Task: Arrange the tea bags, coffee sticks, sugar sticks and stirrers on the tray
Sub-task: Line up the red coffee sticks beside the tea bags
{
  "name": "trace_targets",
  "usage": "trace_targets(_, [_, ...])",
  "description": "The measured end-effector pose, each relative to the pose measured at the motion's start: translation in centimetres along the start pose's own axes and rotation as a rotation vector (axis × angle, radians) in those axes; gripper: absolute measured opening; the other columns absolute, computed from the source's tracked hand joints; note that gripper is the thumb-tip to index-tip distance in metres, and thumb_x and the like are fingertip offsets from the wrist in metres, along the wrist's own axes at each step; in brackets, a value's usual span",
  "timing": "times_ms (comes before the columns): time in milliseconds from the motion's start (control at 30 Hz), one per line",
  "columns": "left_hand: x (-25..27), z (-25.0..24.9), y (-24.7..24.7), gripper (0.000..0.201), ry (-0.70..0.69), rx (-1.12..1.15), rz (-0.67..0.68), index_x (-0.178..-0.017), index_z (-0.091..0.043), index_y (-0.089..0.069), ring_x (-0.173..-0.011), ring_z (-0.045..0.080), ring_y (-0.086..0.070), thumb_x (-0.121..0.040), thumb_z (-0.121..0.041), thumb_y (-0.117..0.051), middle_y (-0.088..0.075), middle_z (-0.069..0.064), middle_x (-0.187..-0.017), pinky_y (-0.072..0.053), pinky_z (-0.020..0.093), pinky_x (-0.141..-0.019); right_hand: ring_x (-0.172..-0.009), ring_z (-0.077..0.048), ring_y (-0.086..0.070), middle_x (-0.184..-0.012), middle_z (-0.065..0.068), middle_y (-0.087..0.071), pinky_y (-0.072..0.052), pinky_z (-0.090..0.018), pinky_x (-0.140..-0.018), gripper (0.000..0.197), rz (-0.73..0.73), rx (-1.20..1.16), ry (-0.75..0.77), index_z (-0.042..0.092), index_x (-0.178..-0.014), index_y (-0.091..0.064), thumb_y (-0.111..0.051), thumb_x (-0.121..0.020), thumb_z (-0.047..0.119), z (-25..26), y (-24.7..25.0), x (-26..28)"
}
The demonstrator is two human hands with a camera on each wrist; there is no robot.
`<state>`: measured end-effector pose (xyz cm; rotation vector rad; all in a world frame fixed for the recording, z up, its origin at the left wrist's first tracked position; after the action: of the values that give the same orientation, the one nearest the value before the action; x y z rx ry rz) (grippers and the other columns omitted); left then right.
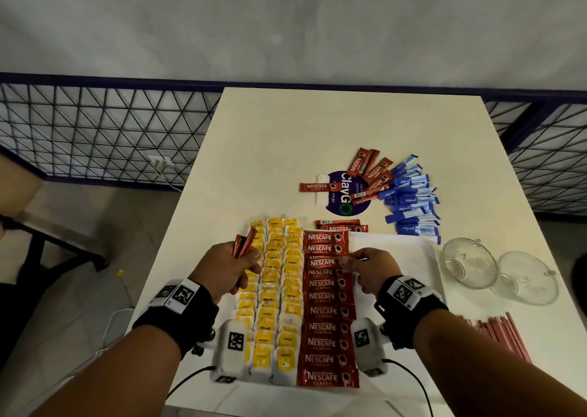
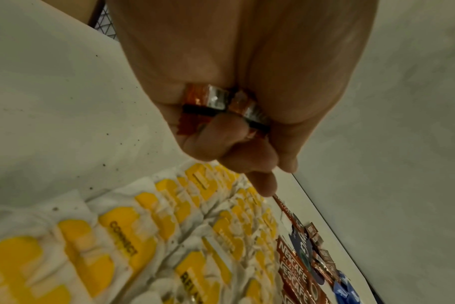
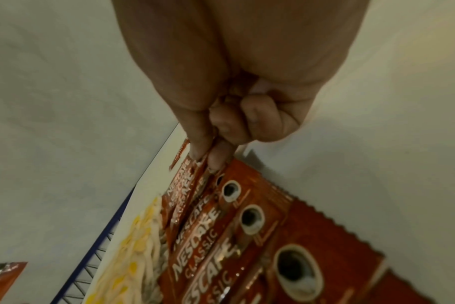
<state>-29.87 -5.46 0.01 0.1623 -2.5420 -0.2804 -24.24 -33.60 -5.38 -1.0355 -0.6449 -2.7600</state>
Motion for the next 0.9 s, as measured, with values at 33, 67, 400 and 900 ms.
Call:
trace_targets(33, [0.1,0.0,0.1,0.013,0.004,0.0,0.0,-0.095,-0.007,-0.065,-0.043,0.015,-0.048,-0.094,-0.019,-0.06,-0.07,0.01,-0.077,-0.033,0.022,-0.04,-0.052,-0.016,-0.05,-0.079,-0.005,-0.071,-0.041,-0.028,-0.051,0.02,-0.017,0.042,-0.003,0.018,-0.084,-0.065,-0.073,-0.081,0.036,-0.1,0.0,-0.2])
trace_targets(67, [0.1,0.1,0.1,0.013,0.008,-0.001,0.0,-0.095,-0.007,-0.065,-0.043,0.015,-0.048,-0.094,-0.019,-0.061,-0.07,0.011,-0.078,-0.033,0.021,-0.04,-0.053,-0.015,-0.051,-0.077,-0.002,-0.071,-0.042,-0.028,-0.053,0.024,-0.037,0.09,-0.004,0.019,-0.083,-0.065,-0.074,-0.079,0.04,-0.1,-0.1,-0.2])
trace_targets(400, [0.3,0.3,0.4,0.013,0.017,0.008,-0.001,-0.095,-0.007,-0.065,-0.045,0.016,-0.048,-0.094,-0.02,-0.061,-0.07,0.008,-0.075,-0.034,0.022,-0.04,-0.064,-0.007,-0.052,-0.069,0.009,-0.059,-0.037,-0.024,-0.062,0.038,-0.084,0.508,0.075,0.022,-0.072,-0.056,-0.06,-0.083,0.059,1.3,-0.2,0.3])
trace_targets(900, [1.1,-1.2,-1.2,0.016,0.056,0.017,0.192,-0.097,-0.005,-0.061,-0.048,0.019,-0.053,-0.094,-0.02,-0.061,-0.067,0.011,-0.073,-0.036,0.023,-0.041,-0.071,-0.009,-0.059,-0.076,0.006,-0.064,-0.045,-0.025,-0.061,0.041,-0.057,0.38,0.392,0.02,-0.079,-0.061,-0.063,-0.078,0.061,5.6,-0.3,3.4])
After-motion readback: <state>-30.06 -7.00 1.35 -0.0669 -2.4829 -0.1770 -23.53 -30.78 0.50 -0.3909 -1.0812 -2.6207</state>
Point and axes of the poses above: each hand's wrist, its own x-axis away from the middle knuckle, its own y-axis out of the back of the hand, z = x × y, the point moved 3 cm from there along -x, towards the middle knuckle
